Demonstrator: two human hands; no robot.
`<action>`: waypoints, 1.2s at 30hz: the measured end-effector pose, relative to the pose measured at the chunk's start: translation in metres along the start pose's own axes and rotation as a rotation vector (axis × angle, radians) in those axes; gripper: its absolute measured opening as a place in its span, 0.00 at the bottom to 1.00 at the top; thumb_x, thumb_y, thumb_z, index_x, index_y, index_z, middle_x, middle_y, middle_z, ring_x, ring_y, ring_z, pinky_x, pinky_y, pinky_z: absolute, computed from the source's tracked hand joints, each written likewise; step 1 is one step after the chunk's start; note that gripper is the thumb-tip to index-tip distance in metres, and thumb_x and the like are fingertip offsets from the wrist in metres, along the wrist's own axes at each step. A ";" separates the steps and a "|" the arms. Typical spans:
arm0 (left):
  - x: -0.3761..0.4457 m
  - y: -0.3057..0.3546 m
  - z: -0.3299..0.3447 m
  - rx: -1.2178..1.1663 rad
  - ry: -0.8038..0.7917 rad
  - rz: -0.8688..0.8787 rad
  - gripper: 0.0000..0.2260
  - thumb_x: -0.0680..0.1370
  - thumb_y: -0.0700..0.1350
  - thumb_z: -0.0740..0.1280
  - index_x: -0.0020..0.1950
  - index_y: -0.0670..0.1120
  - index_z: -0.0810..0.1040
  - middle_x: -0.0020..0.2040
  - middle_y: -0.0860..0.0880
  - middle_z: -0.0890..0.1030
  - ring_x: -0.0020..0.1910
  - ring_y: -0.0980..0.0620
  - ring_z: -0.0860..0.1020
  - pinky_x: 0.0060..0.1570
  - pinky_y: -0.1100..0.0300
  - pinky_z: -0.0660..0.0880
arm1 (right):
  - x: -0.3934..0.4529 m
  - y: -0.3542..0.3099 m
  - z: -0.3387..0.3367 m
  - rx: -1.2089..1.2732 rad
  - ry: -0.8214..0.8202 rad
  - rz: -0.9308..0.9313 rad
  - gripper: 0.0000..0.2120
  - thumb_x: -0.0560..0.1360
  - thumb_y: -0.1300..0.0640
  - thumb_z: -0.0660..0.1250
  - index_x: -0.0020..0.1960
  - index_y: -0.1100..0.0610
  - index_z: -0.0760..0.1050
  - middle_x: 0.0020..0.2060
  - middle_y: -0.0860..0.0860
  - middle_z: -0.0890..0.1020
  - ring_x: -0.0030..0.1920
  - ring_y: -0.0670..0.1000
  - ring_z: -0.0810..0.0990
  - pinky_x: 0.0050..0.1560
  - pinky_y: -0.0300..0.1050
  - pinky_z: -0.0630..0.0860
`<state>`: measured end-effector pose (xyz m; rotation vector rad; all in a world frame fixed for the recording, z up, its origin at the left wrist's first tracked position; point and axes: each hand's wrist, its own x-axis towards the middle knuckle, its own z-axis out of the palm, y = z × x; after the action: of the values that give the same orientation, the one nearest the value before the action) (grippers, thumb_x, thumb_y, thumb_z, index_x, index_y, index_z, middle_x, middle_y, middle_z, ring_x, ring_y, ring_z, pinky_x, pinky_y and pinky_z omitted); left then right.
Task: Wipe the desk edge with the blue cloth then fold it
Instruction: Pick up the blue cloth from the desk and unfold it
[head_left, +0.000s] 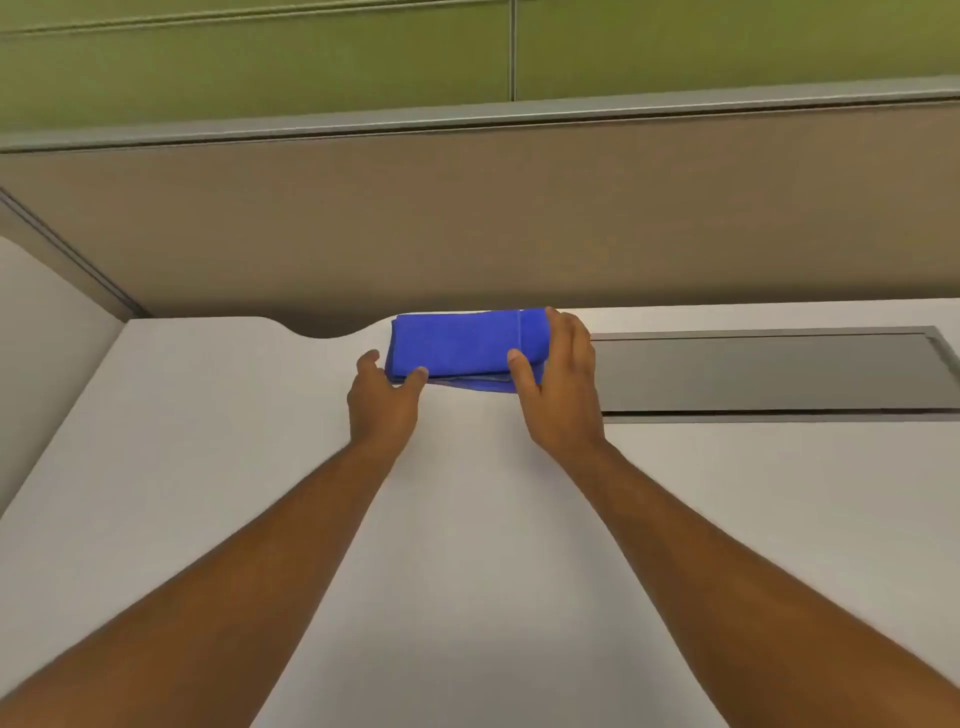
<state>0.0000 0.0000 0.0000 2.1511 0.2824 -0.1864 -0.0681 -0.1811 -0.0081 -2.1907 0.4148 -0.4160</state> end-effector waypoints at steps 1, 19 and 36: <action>0.010 0.002 0.004 -0.012 0.013 -0.026 0.33 0.83 0.51 0.72 0.83 0.44 0.62 0.74 0.42 0.76 0.70 0.41 0.77 0.66 0.49 0.75 | 0.012 0.003 0.006 0.047 0.034 0.048 0.31 0.86 0.50 0.64 0.84 0.60 0.59 0.82 0.58 0.63 0.81 0.58 0.63 0.79 0.51 0.65; -0.065 -0.044 -0.062 -0.594 -0.221 -0.344 0.13 0.78 0.37 0.71 0.62 0.36 0.81 0.60 0.37 0.86 0.63 0.34 0.83 0.65 0.38 0.79 | -0.096 0.001 -0.005 0.503 -0.226 0.546 0.39 0.75 0.58 0.78 0.78 0.40 0.63 0.64 0.49 0.77 0.57 0.42 0.80 0.38 0.29 0.77; -0.285 -0.158 -0.261 -0.936 -0.157 -0.395 0.16 0.78 0.35 0.74 0.65 0.42 0.81 0.58 0.39 0.87 0.53 0.41 0.88 0.53 0.51 0.84 | -0.356 -0.198 0.012 0.288 -0.554 -0.047 0.23 0.79 0.46 0.69 0.70 0.31 0.68 0.69 0.27 0.72 0.72 0.34 0.71 0.65 0.25 0.70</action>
<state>-0.3101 0.2645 0.0887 1.1353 0.5694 -0.3613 -0.3507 0.0966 0.0890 -1.9309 -0.0027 0.1107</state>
